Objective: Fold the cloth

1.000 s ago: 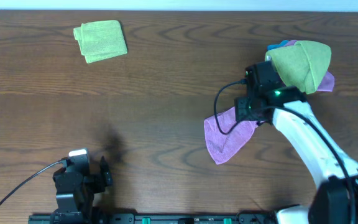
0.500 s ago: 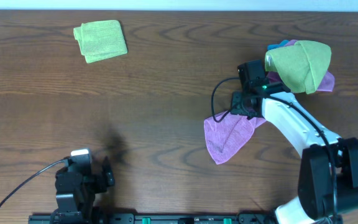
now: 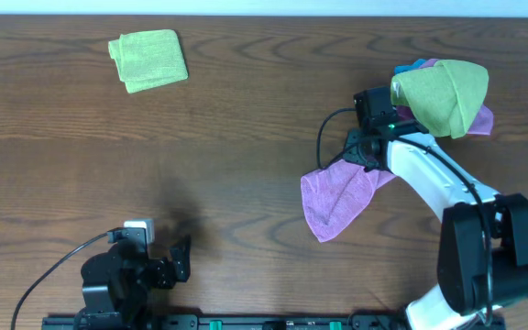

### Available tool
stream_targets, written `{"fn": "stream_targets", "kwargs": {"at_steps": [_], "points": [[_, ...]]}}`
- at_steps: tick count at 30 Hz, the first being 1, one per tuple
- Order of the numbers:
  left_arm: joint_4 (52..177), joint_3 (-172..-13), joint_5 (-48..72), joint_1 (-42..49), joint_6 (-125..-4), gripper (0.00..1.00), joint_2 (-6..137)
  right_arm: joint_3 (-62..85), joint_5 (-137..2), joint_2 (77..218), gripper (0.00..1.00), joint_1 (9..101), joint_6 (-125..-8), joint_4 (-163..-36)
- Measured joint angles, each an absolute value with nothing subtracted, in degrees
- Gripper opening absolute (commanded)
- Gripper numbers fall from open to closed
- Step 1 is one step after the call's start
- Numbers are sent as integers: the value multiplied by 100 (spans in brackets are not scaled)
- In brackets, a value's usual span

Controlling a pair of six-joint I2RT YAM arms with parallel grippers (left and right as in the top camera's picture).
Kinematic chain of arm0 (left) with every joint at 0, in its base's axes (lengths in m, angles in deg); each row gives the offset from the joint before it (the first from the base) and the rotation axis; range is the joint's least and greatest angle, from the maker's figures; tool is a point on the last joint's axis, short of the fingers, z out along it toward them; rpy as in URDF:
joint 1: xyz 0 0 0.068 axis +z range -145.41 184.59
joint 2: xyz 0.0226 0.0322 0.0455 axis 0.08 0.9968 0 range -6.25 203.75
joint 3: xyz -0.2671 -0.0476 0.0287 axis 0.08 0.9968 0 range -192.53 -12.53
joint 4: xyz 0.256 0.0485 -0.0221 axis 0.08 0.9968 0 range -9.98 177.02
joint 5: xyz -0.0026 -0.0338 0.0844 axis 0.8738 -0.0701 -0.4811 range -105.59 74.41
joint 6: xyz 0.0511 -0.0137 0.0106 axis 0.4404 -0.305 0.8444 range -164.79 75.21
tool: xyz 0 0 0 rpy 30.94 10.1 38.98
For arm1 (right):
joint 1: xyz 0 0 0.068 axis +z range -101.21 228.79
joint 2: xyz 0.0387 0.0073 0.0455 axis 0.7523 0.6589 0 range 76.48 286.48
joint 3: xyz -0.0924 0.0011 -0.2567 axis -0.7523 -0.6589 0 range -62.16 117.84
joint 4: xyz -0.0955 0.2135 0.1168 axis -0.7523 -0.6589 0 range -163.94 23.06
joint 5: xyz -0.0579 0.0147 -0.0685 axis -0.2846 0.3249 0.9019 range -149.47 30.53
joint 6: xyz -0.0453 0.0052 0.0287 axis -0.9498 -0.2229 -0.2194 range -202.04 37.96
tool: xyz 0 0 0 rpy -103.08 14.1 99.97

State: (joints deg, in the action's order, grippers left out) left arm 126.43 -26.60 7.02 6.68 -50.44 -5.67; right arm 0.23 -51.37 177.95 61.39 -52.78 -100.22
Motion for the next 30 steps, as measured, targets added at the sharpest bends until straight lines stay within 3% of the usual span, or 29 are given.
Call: {"fn": "stream_targets", "kwargs": {"at_steps": [1, 10, 21, 30], "points": [[12639, -2660, 809, 668, -5055, 95, -567, 23, -5124, 17806, 1, 6134, -5241, -10018], [12703, -2955, 1102, 668, -5090, 96, -235, 14, -5098, 17579, 1, 6134, -5160, -10501], [12657, -5224, 1517, 617, -5348, 96, 2596, 3, -5061, 15231, 1, 6134, -5145, -12042], [12176, -5757, 2343, 329, -6049, 95, 4255, -4, -4932, 14556, 1, 6134, -4771, -13948]]}}
